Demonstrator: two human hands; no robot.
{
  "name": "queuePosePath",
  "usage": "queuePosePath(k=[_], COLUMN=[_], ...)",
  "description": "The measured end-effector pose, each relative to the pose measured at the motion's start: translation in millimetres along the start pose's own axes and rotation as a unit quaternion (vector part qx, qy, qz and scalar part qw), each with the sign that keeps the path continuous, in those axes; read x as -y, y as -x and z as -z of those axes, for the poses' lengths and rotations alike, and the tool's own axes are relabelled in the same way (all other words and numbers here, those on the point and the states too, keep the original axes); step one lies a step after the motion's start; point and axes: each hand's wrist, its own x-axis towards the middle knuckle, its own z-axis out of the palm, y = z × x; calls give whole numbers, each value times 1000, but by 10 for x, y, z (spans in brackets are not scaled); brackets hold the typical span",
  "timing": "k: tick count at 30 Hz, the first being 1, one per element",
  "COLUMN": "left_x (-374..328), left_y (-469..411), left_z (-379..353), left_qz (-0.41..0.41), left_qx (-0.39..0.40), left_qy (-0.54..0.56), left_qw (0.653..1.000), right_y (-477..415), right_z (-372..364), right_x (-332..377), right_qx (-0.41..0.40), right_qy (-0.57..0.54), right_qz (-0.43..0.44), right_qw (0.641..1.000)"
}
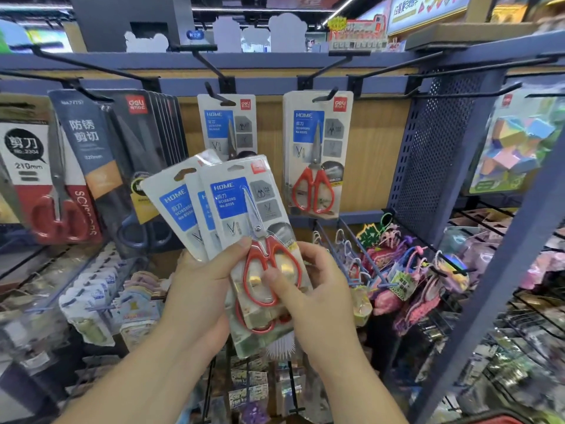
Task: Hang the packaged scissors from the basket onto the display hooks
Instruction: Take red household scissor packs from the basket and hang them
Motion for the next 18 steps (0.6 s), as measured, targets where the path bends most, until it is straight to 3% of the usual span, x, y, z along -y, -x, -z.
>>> queuePosePath(k=[6, 10, 18], left_x=[51, 64, 8], left_y=[6, 12, -68], left_z=[14, 19, 136], left_qz=[24, 15, -7], left_qx=[45, 32, -18], left_qy=[8, -12, -59], left_qw=[999, 999, 998], right_y=[-22, -44, -165], right_z=[54, 114, 356], right_x=[-38, -18, 232], right_qx=[-45, -35, -21], right_qy=[-155, -219, -163], right_qz=[-34, -34, 66], right_qw=[986, 975, 984])
